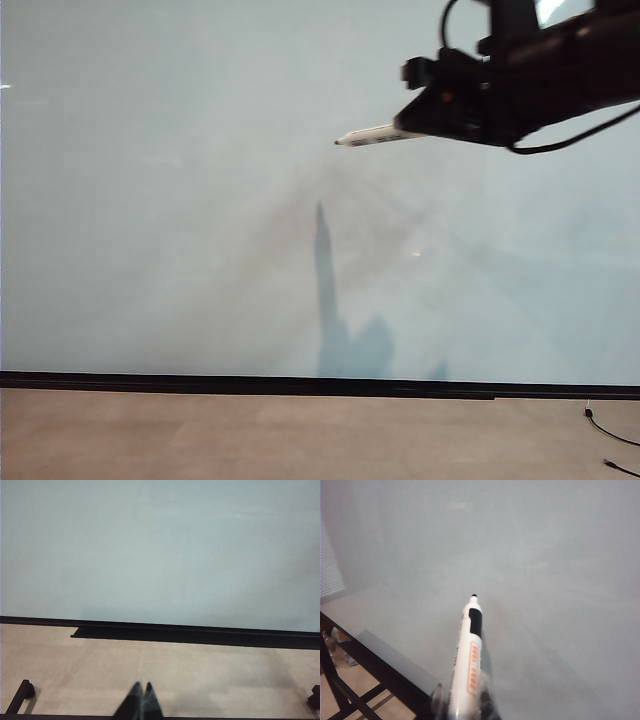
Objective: Pick up the pen on the shelf to the right of the whiteboard and write the letter Z.
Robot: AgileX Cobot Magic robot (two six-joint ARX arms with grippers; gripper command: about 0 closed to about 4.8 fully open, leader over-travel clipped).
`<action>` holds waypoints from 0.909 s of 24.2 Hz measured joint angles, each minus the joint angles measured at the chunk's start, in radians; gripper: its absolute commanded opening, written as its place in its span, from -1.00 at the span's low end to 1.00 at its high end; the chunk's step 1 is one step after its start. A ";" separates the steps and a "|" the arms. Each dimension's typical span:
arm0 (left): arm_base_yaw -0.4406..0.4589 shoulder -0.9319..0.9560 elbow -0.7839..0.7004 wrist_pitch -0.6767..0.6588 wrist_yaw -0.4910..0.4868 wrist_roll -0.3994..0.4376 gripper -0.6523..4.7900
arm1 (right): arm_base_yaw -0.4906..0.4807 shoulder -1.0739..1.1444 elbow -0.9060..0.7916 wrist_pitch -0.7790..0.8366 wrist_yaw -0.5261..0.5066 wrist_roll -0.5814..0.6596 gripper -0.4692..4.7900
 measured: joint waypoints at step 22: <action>0.000 0.000 0.000 0.000 0.000 0.000 -0.78 | 0.001 0.123 0.219 -0.071 -0.084 -0.012 -0.86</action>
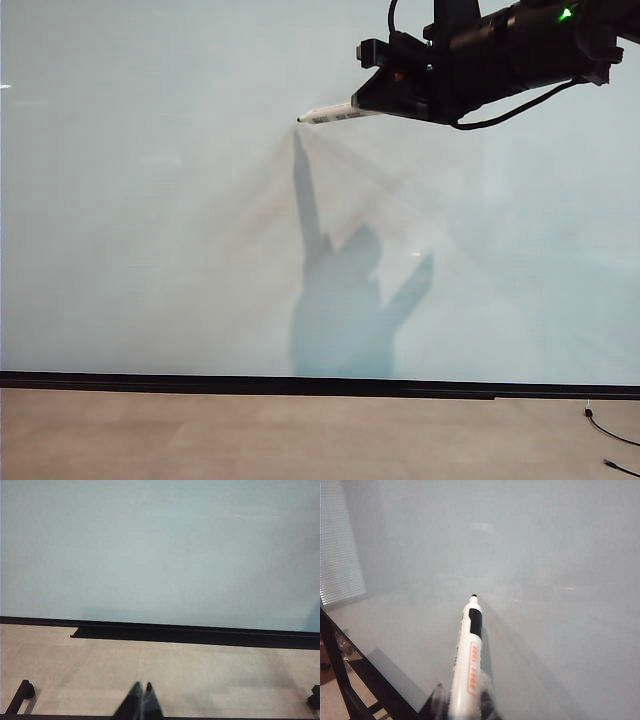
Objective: Pick up the pen on the shelf to the right of the whiteboard and write the letter Z.
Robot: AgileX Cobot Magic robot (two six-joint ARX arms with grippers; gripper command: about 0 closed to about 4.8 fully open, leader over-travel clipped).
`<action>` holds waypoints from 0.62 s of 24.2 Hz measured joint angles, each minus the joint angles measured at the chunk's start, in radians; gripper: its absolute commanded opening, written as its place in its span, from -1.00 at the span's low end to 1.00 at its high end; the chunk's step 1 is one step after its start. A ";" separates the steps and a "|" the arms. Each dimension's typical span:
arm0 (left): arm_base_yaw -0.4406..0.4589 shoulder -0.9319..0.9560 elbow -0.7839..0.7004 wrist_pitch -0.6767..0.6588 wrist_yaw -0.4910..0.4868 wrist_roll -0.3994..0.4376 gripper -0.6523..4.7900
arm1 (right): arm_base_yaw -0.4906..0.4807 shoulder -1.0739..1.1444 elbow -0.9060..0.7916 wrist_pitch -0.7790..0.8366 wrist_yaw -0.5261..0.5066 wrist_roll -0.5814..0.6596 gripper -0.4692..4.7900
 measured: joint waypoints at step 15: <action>0.000 0.000 0.000 0.000 0.000 0.000 -0.78 | 0.018 -0.010 0.000 -0.031 0.088 0.000 -0.86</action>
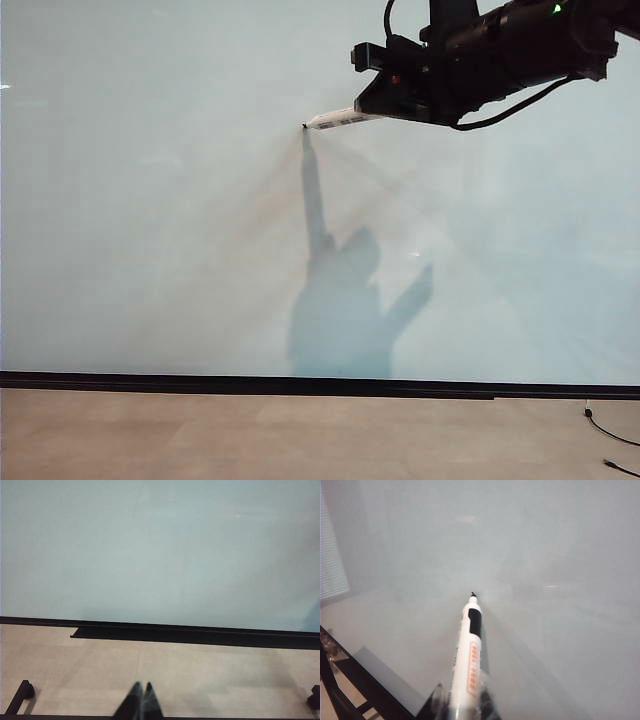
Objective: Pick up the pen on the shelf to the right of the whiteboard and write the letter Z.
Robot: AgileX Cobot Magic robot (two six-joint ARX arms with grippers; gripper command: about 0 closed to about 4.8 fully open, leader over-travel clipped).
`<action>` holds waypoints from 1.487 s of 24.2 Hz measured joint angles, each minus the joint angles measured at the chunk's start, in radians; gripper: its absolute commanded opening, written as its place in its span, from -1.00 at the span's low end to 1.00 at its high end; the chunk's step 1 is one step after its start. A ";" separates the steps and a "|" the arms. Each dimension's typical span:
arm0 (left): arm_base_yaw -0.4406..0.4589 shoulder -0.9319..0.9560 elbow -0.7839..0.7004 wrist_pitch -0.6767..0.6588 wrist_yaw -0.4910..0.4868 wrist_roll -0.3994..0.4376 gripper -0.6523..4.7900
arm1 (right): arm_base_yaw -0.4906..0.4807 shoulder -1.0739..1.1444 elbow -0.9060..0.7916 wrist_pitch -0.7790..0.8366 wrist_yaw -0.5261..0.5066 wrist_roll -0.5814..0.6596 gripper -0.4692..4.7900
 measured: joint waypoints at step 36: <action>0.000 0.000 0.000 0.000 0.000 0.000 -0.78 | -0.044 -0.145 -0.102 -0.051 0.110 -0.017 -0.86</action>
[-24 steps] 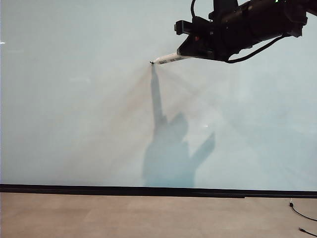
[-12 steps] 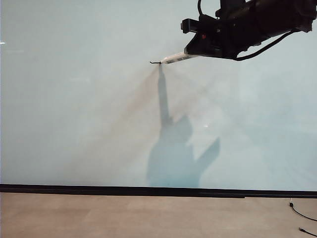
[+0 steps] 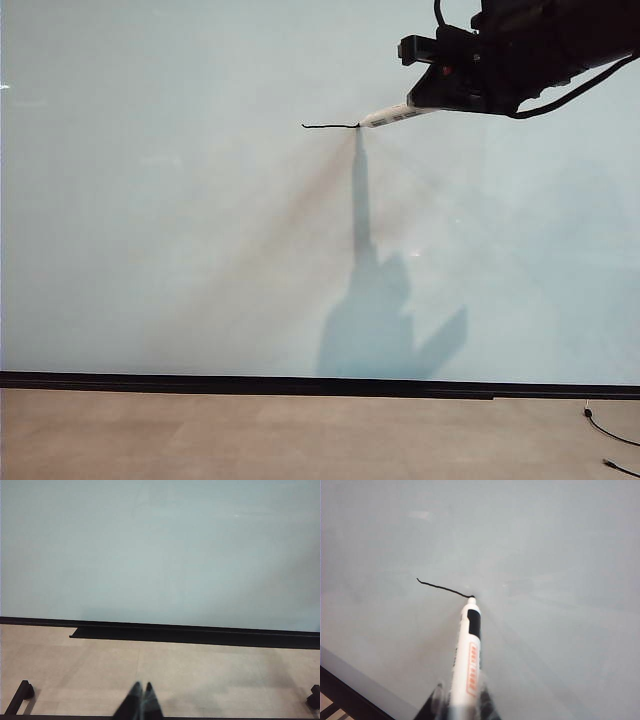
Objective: Pick up the pen on the shelf to the right of the whiteboard and write the letter Z.
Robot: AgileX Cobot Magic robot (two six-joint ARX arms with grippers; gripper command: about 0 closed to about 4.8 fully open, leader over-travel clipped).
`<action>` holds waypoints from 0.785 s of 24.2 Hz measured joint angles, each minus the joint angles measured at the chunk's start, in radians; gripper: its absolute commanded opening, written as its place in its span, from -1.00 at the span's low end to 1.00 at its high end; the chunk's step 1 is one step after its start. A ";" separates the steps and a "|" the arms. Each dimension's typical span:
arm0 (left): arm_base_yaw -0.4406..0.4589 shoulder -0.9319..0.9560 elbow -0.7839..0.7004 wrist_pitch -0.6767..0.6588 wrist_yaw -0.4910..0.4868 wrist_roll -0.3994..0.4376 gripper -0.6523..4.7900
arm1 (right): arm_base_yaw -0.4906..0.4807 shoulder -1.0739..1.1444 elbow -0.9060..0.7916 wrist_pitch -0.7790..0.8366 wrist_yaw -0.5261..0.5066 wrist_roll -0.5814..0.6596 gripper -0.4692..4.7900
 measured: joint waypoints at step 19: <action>0.000 0.000 0.000 0.000 0.000 0.000 -0.78 | 0.137 0.013 0.038 -0.202 0.001 -0.206 -0.86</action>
